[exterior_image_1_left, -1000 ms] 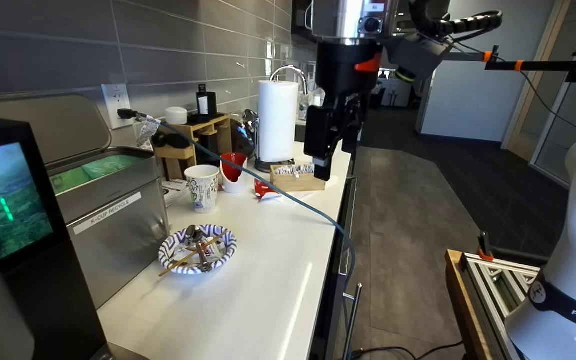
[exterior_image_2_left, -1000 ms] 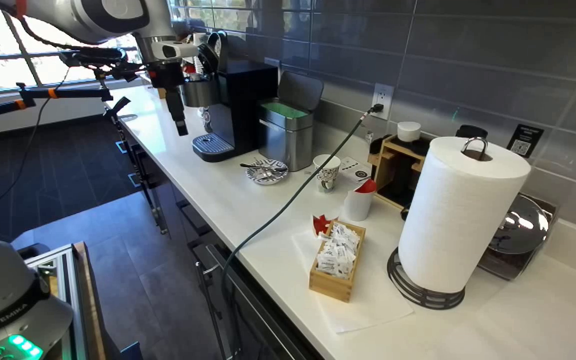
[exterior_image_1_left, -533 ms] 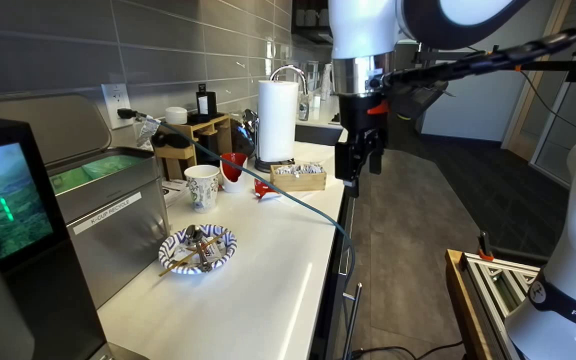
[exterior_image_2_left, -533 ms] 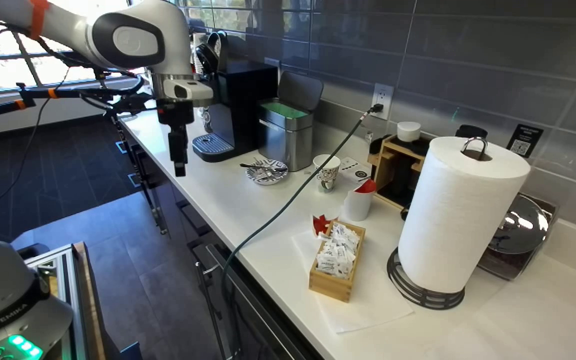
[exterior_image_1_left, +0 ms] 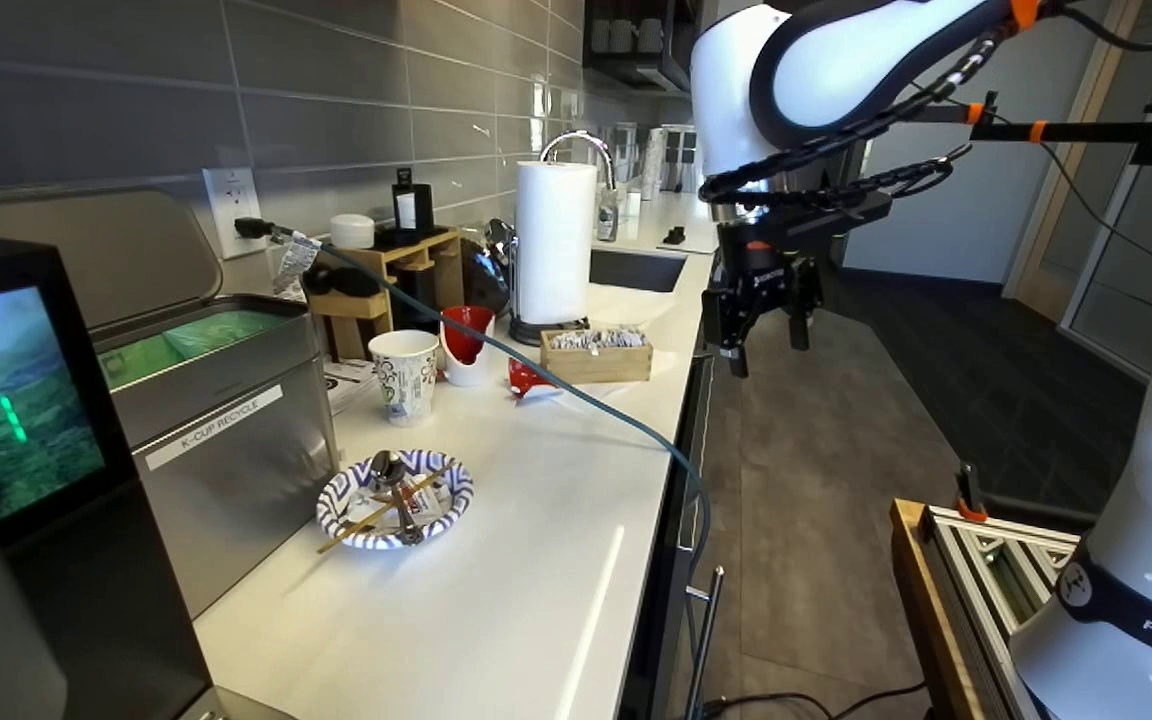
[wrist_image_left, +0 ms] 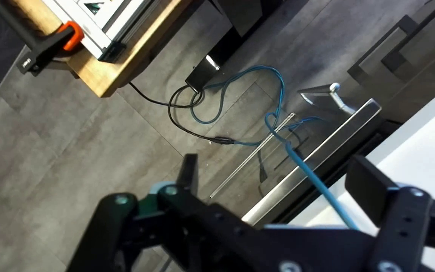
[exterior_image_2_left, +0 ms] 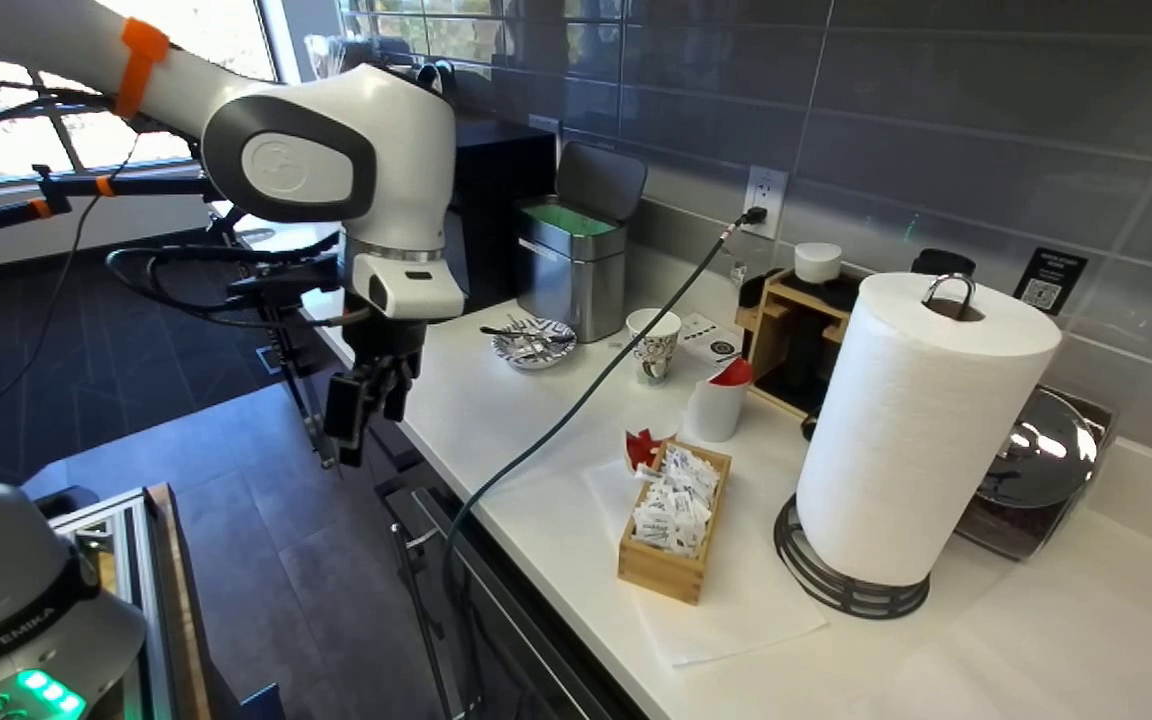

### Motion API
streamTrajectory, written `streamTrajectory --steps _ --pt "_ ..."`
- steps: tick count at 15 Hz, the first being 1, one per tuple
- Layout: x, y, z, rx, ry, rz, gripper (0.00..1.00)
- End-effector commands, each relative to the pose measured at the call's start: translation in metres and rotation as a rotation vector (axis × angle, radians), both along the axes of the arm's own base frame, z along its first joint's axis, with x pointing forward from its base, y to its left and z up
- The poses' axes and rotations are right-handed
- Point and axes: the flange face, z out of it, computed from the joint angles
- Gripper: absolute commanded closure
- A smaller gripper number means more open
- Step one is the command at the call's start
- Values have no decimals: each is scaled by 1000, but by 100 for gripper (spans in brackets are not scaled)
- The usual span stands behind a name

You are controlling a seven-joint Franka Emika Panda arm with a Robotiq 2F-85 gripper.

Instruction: Put the broken pieces in the broken mug.

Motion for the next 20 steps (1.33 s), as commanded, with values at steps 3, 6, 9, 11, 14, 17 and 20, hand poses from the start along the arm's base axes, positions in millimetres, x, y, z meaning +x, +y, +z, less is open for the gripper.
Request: streamTrajectory --steps 3,6,9,11,14,17,20 --pt "-1 -25 10 -14 11 -143 0" --pt "3 -26 20 -28 8 -180 0" --pt "14 -32 22 41 60 -269 0" --pt "27 -40 25 52 106 -357 0" --pt "48 -54 31 67 125 -500 0" --pt "77 -69 41 75 97 -654 0" --pt "111 -76 55 50 75 -812 0"
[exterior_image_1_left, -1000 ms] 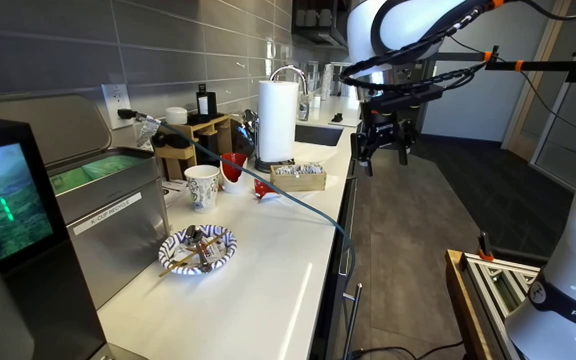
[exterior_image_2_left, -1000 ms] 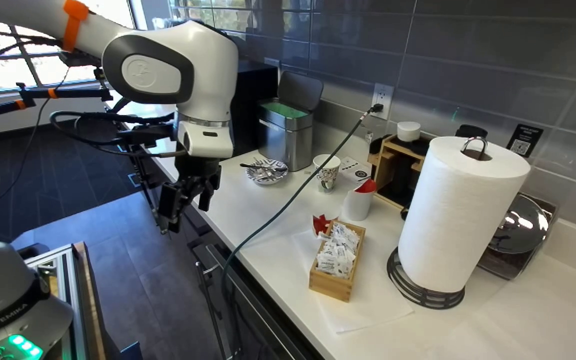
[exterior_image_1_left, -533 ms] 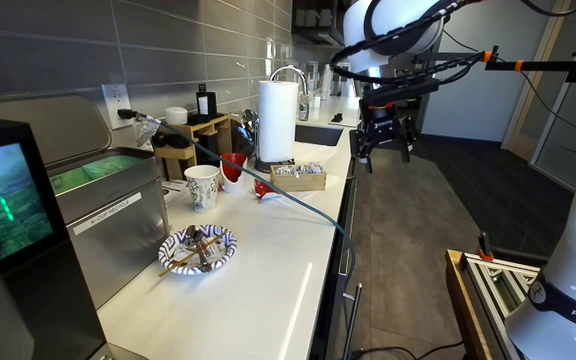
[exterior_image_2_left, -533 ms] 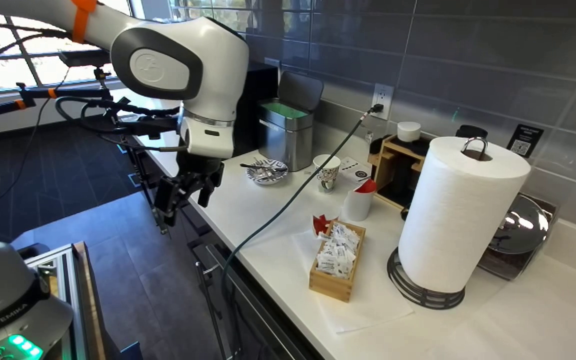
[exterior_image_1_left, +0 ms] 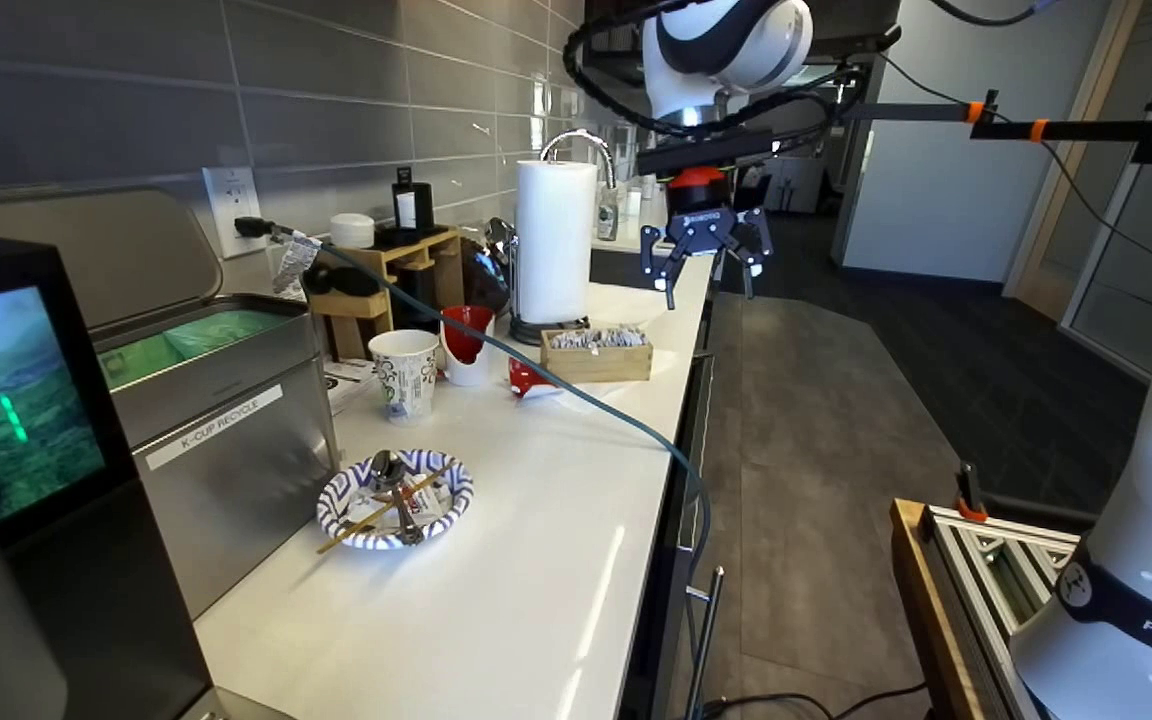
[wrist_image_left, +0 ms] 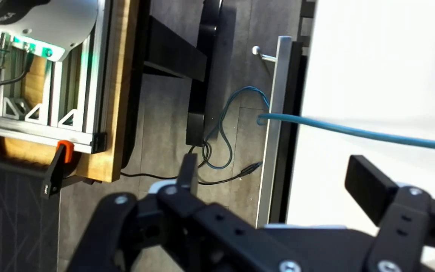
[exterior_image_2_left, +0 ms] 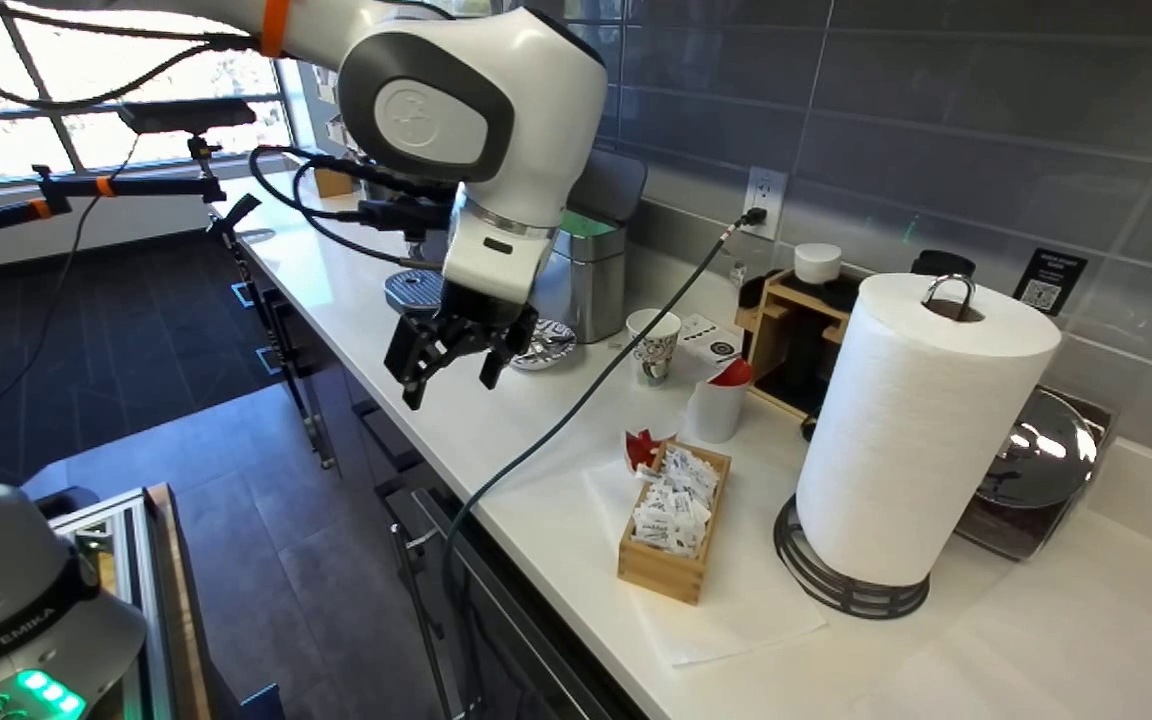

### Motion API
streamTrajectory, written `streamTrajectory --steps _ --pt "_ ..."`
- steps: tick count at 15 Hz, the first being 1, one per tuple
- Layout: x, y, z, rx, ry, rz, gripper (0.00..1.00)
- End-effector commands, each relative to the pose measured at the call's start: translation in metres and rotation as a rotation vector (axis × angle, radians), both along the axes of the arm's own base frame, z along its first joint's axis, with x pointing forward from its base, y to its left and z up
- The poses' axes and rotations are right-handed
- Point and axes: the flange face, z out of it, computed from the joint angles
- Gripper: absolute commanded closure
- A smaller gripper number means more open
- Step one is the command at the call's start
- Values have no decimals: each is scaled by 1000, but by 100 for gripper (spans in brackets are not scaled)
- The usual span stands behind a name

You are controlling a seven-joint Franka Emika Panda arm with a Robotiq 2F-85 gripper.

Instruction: Put the broken pieces in the broken mug.

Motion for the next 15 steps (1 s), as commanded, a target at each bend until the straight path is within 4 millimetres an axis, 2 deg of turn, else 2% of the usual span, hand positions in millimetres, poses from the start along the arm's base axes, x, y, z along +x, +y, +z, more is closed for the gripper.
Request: streamTrajectory --steps 1,4,5,10,15 --pt "46 -4 18 -23 23 -192 0" --pt "65 3 31 -30 53 -319 0" --pt "51 0 26 -44 15 -243 0" --pt "67 4 30 -62 41 -305 0" --pt "105 40 35 -214 -125 -525 0"
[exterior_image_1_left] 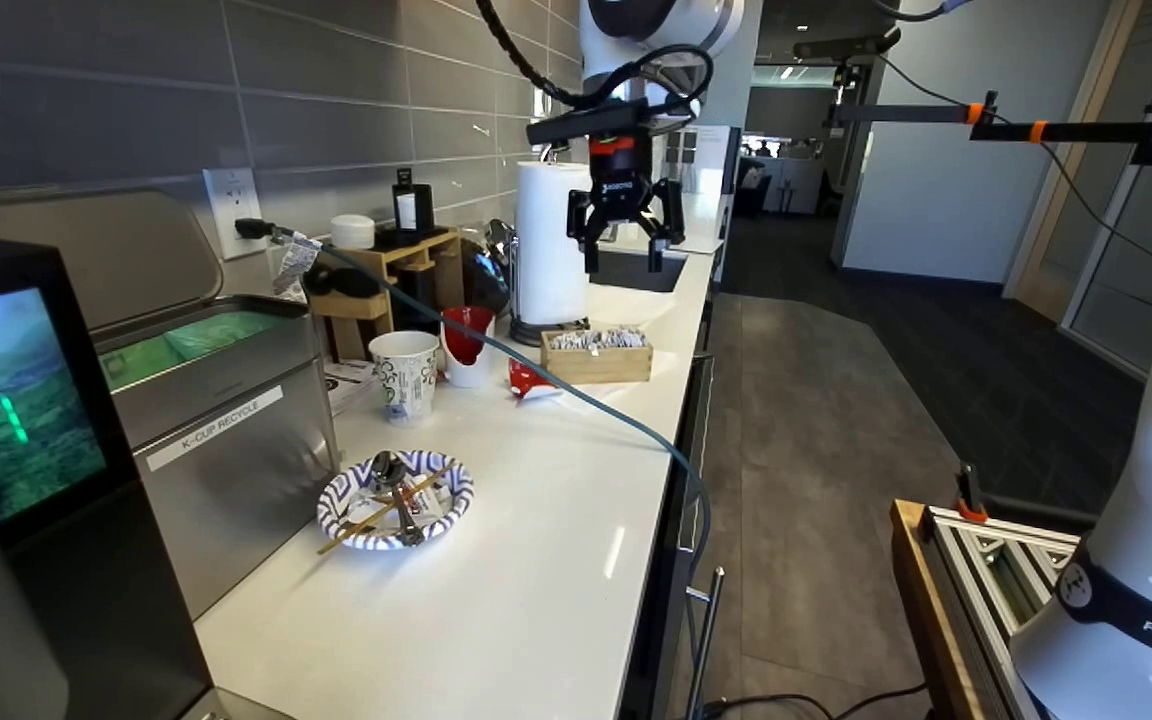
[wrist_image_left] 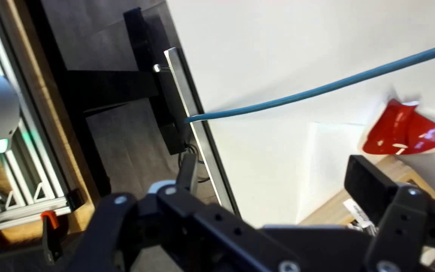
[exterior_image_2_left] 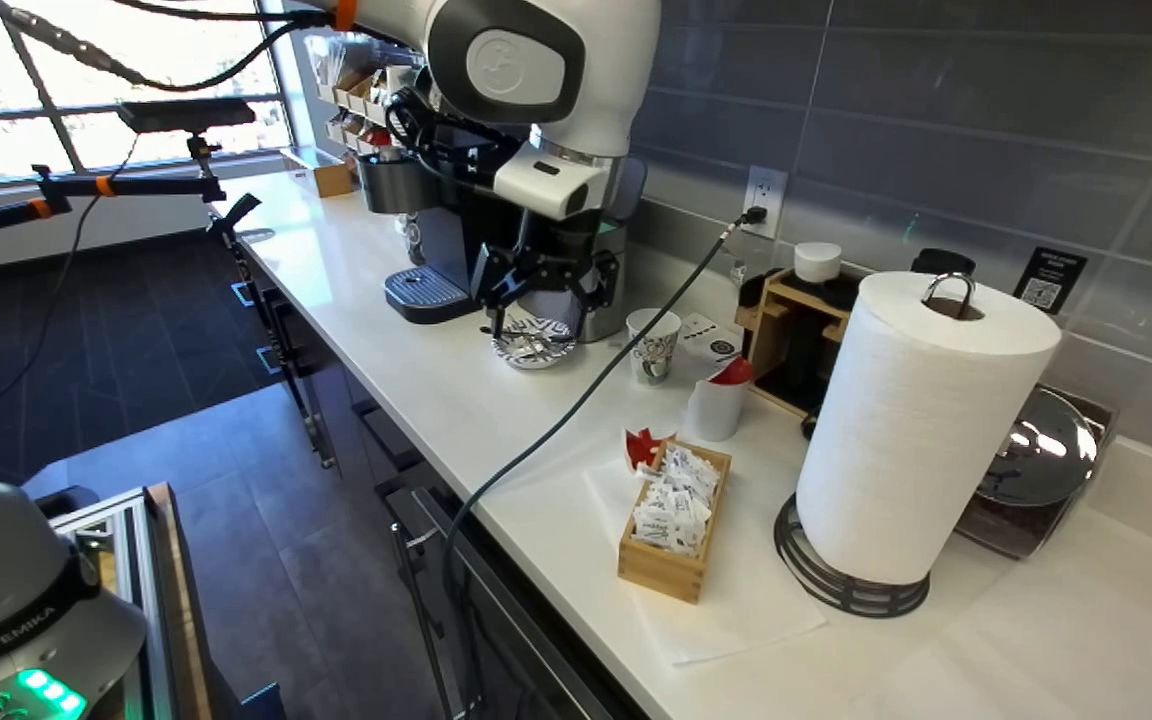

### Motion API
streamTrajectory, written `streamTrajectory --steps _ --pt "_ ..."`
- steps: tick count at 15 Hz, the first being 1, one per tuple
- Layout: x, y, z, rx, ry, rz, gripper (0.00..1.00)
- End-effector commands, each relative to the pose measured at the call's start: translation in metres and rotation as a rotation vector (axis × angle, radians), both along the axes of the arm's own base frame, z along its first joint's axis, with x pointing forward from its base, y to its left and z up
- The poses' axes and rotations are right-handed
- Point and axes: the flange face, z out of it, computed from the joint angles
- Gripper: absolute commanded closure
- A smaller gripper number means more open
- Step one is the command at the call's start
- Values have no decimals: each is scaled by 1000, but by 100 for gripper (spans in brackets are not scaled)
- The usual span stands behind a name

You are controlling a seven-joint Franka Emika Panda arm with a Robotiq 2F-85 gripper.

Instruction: Put the broken pieces in the broken mug.

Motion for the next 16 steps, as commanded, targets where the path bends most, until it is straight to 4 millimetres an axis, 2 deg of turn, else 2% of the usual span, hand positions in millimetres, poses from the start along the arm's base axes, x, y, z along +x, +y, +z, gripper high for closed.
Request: streamTrajectory --steps 1,4,7,10,12,13,16 --pt "22 32 -2 -111 -77 -139 0" --pt "28 52 -19 -212 -97 -238 0" --pt "27 62 -49 -266 -166 -192 0" --pt "20 59 -83 -303 -258 -138 0" --pt "16 50 -102 -263 -251 -154 0" --pt "23 55 -89 -279 -246 -149 0" --pt "18 49 -102 -277 -233 -149 0"
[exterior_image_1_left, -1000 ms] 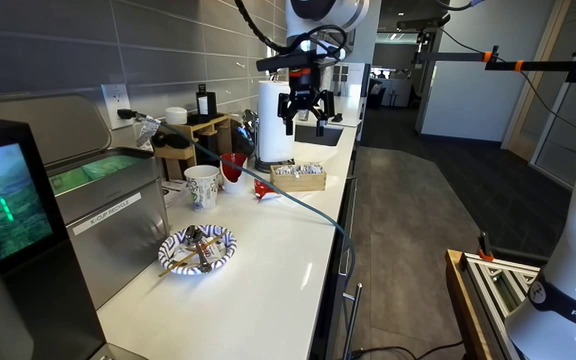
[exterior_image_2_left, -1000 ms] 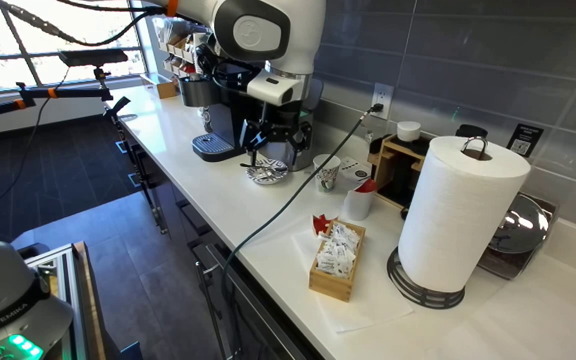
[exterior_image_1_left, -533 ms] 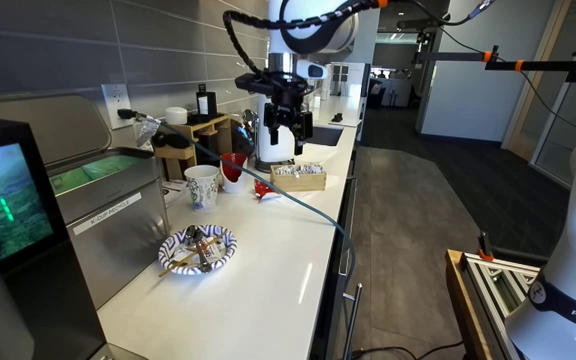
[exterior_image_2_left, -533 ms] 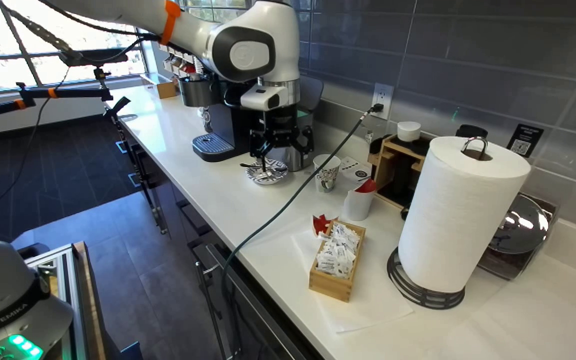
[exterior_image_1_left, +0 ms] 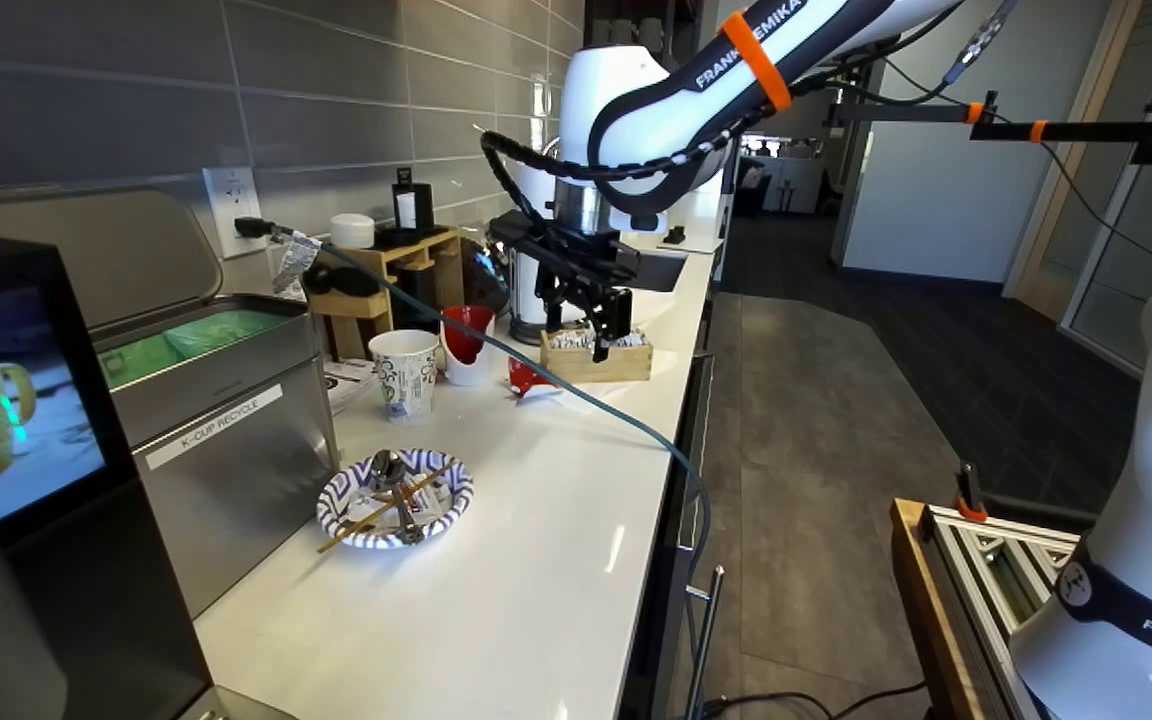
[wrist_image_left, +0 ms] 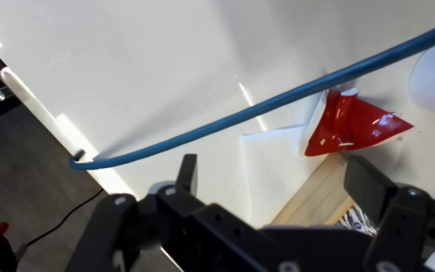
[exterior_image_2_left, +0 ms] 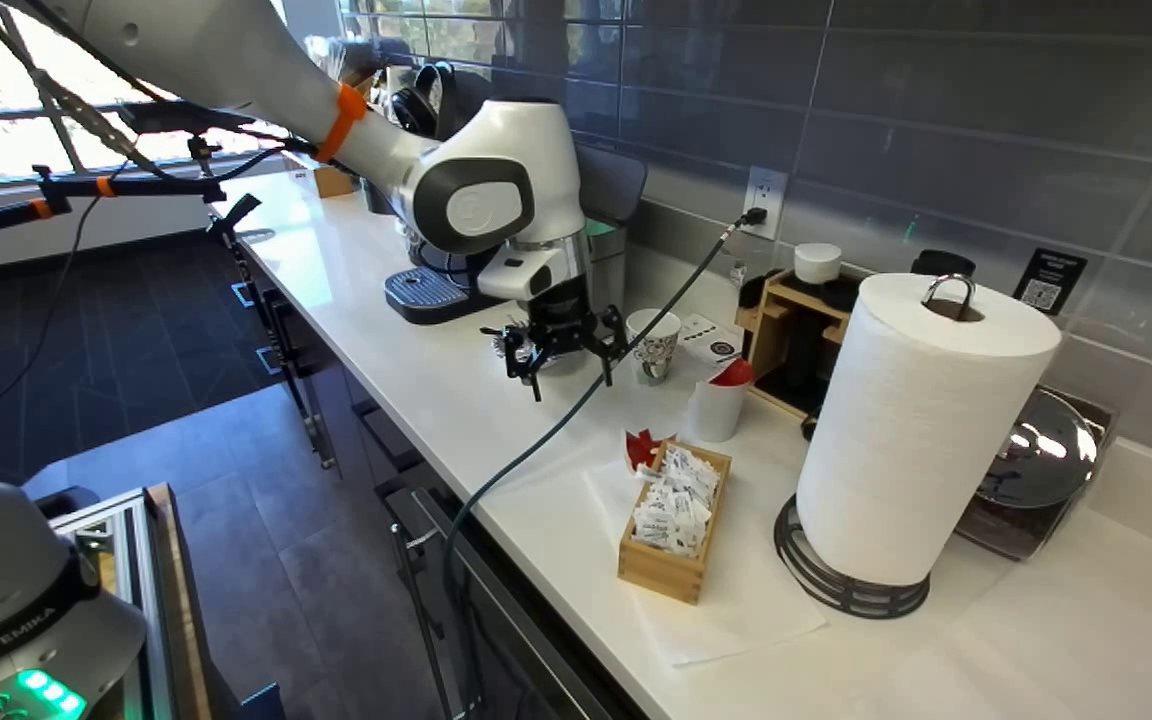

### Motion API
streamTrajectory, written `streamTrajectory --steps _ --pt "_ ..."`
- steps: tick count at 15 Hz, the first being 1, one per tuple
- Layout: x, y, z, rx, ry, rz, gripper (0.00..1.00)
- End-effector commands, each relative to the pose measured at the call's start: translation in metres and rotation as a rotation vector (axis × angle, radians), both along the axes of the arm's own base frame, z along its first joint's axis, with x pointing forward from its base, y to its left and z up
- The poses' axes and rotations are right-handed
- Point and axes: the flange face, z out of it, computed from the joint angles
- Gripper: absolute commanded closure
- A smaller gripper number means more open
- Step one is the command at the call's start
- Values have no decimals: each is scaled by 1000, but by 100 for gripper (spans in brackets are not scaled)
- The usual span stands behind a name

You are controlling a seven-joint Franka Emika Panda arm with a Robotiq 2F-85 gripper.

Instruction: Put the broken pieces in the broken mug.

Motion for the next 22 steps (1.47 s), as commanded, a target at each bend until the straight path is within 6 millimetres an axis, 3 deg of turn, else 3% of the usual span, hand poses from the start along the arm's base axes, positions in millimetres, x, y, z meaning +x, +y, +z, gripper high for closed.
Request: streamTrajectory --steps 1,9,12,16,22 --pt "0 0 1 1 0 0 0" --pt "-8 -35 -62 -66 9 3 0" --pt "-9 -57 -74 -81 -6 -20 0" --pt "-9 -74 -72 -103 -43 -19 0" --pt "1 -58 -40 -128 -153 78 0"
